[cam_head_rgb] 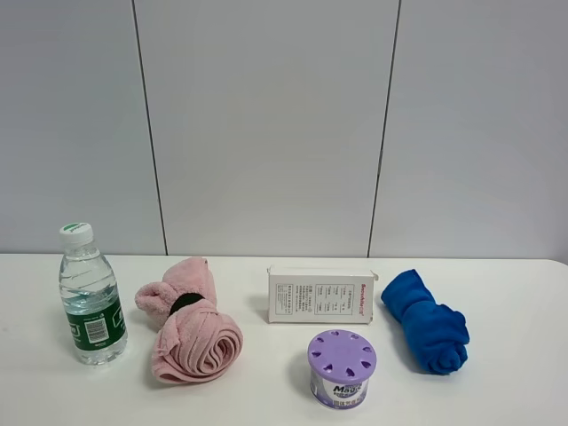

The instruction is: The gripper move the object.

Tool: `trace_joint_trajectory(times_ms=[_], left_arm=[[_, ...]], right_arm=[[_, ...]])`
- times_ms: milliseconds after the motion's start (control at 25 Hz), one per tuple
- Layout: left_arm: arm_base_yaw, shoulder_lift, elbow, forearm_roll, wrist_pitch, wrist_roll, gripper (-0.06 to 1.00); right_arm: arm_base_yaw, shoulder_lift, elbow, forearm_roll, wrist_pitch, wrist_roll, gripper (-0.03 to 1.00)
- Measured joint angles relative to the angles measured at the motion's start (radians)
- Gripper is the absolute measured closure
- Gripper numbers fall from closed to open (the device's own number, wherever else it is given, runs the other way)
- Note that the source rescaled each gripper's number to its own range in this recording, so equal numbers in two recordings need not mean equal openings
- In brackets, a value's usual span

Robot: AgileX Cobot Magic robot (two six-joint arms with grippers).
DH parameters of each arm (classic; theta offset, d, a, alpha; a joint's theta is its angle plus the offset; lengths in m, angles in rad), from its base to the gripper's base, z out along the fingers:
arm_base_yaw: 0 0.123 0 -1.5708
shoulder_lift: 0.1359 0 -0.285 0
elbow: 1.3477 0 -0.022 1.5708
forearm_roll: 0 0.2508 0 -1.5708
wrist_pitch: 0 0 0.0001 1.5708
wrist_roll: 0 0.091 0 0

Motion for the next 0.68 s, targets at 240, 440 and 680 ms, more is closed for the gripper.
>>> trace_joint_trajectory(times_ms=[240, 440, 680], left_arm=[[0.000, 0.000, 0.000, 0.000, 0.000, 0.000, -0.05], [0.000, 0.000, 0.000, 0.000, 0.000, -0.001, -0.05], [0.000, 0.000, 0.000, 0.000, 0.000, -0.001, -0.05]], right_arm=[[0.000, 0.000, 0.000, 0.000, 0.000, 0.000, -0.03], [0.000, 0.000, 0.000, 0.000, 0.000, 0.000, -0.03], [0.000, 0.000, 0.000, 0.000, 0.000, 0.000, -0.03]])
